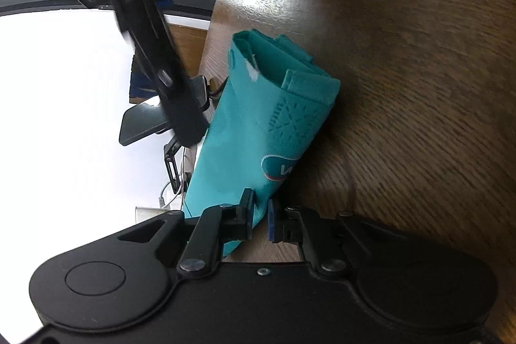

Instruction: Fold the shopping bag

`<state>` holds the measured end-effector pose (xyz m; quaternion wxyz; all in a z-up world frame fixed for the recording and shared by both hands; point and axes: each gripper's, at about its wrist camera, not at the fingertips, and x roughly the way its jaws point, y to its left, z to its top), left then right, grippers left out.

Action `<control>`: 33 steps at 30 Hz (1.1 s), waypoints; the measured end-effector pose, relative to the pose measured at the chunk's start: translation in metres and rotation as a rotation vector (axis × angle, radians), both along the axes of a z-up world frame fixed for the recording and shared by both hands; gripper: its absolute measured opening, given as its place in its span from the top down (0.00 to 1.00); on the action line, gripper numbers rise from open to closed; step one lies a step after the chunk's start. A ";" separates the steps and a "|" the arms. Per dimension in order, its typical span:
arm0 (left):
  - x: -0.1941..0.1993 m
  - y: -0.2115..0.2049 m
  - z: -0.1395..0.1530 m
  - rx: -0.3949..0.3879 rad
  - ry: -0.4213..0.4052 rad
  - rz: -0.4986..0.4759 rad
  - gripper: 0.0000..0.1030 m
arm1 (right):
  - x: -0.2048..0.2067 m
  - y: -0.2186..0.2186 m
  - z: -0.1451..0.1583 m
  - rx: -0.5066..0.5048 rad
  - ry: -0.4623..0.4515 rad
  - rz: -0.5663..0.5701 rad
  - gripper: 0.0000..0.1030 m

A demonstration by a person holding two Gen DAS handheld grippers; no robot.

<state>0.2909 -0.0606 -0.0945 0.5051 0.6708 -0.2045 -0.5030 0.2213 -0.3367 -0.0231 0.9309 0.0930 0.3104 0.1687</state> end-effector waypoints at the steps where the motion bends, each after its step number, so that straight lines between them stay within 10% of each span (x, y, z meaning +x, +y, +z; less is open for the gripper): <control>1: 0.001 -0.002 0.001 0.005 0.005 0.001 0.95 | 0.006 0.001 -0.008 0.000 0.032 -0.029 0.50; 8: 0.004 0.005 -0.003 -0.046 -0.013 -0.035 0.91 | 0.019 -0.014 -0.020 0.134 0.116 -0.049 0.63; 15: 0.005 0.027 -0.012 -0.144 -0.083 -0.120 0.88 | 0.018 -0.052 -0.050 0.497 0.202 0.018 0.72; 26: -0.011 0.053 0.000 -0.105 -0.006 -0.126 0.87 | 0.017 -0.008 -0.053 0.528 0.267 0.196 0.76; 33: -0.033 0.100 0.049 -0.053 0.194 0.039 0.38 | 0.000 0.054 -0.052 0.494 0.369 0.361 0.78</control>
